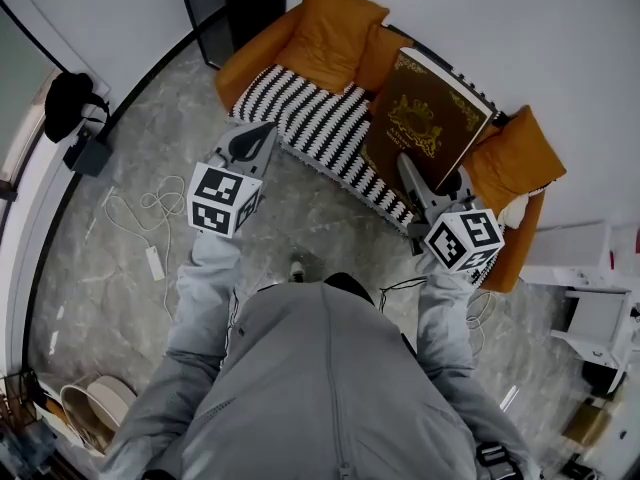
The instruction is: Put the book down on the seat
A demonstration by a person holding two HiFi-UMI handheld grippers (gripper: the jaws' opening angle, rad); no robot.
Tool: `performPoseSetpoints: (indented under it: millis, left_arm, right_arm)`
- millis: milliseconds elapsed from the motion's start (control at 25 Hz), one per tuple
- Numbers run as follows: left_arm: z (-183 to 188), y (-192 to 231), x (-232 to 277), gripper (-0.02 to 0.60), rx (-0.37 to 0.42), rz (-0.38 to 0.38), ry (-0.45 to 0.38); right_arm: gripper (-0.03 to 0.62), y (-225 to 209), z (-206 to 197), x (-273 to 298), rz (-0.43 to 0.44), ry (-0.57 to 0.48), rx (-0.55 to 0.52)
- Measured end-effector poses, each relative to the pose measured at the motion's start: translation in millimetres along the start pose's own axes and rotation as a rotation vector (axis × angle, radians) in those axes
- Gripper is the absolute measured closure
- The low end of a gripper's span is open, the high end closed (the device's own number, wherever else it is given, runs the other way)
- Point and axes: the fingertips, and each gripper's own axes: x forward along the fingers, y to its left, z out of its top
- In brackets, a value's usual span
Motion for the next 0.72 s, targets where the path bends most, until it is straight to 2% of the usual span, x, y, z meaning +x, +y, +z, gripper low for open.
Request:
performPoseSetpoints:
  millis: [360,720]
  left_arm:
    - [-11,-1,13,0.557,0.002,0.009,-0.004]
    - [6,51,73,0.557,-0.007,0.065,0.022]
  right_arm:
    - [0.347,-13,-8,6,0.01,-0.006,-0.008]
    - [0.347,-63,6,83,0.061,0.006,0.006]
